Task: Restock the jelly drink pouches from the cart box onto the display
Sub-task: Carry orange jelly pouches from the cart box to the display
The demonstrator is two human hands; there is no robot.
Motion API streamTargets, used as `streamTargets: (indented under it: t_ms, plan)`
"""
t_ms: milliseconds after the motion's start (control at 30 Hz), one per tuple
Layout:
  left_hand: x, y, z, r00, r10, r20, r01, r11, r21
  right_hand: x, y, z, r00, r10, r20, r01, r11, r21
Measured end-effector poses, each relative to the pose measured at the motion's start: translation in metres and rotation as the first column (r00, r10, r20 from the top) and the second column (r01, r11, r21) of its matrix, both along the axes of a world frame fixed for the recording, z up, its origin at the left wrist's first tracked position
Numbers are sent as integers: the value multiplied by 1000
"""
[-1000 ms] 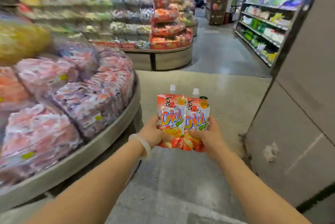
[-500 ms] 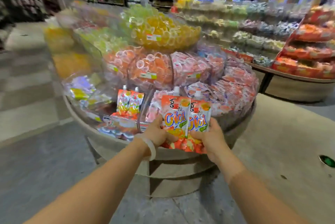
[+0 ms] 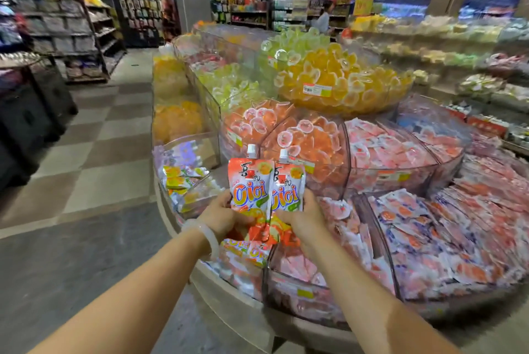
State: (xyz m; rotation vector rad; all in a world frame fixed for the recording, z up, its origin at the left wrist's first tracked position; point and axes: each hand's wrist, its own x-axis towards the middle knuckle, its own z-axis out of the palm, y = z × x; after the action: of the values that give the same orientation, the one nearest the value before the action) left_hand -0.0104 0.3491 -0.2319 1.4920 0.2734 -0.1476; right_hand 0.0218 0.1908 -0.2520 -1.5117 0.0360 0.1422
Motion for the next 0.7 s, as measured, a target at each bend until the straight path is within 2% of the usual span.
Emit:
streamTargets:
  t_ms: [167,333,500,600,700]
  plan:
    - [40,28,-20,997,55,-47,-53,998,40,41,29,-17,999,21,-46,-25,994,-105]
    - [83,54,-55,995,-10,-100,26,986,163,64,55,-40,996,-26,-83,12,987,-161]
    - [126,75,-97,972,-95,-217,146,962,231,82,87,-77,954,-270,-128,243,951,-193]
    - [152,82,-116,959,-153,-240,210,949,234,88,110,-92,844,-500,-194,446,856,-262]
    - [174,86,-134,928,-228,-293,286,943,172,95,126,-105,724,-650,-229,600,758,-254]
